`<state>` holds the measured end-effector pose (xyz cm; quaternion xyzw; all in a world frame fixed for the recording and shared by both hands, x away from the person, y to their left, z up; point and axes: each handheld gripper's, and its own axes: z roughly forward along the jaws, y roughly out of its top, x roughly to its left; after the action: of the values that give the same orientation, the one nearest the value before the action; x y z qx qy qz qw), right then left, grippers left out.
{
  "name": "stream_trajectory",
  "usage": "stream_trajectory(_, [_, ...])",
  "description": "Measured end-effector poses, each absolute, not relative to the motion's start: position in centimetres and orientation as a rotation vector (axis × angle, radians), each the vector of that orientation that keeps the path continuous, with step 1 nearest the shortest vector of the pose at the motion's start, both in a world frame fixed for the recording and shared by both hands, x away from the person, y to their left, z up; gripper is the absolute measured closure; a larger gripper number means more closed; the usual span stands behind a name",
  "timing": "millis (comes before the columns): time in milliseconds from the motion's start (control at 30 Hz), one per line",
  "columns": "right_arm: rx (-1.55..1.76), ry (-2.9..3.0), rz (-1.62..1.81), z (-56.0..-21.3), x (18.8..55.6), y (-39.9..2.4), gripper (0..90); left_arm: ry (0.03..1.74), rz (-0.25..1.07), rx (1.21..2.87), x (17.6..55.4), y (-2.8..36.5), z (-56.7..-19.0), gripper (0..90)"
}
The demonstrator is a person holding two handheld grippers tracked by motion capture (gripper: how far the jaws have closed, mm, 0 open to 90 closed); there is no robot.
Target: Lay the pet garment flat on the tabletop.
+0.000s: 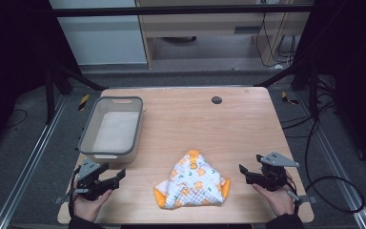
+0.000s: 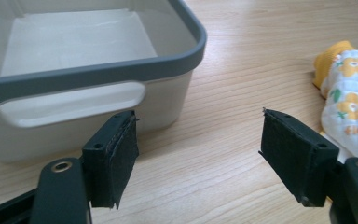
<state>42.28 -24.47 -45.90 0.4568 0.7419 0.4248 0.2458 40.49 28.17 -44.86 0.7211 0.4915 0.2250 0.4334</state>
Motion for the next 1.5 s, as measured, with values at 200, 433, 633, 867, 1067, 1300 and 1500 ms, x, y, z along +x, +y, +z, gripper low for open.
stream_trajectory(200, [1.218,2.032,1.186,-44.7,42.9,-23.6,23.2,1.188,0.559,1.809,41.0,26.8,-43.7,27.4])
stream_trajectory(433, [1.167,2.041,1.223,-43.2,43.9,-21.8,26.7,1.129,0.542,1.810,42.1,24.3,-42.4,27.6])
stream_trajectory(633, [1.128,2.075,1.254,-42.3,44.6,-20.2,30.6,1.087,0.516,1.835,43.0,22.1,-41.8,28.4])
stream_trajectory(867, [1.111,2.120,1.266,-42.5,45.1,-19.0,34.8,1.066,0.481,1.888,44.1,19.9,-42.4,29.9])
stream_trajectory(1067, [1.103,2.165,1.267,-43.5,45.4,-18.3,39.4,1.048,0.451,1.932,44.7,18.4,-43.1,32.4])
stream_trajectory(1300, [1.104,2.224,1.268,-44.8,45.6,-17.7,43.2,1.013,0.409,1.980,45.2,16.3,-44.0,34.3])
stream_trajectory(1500, [1.109,2.262,1.270,-45.6,45.7,-17.2,48.6,1.000,0.374,2.016,45.5,15.1,-45.0,35.5])
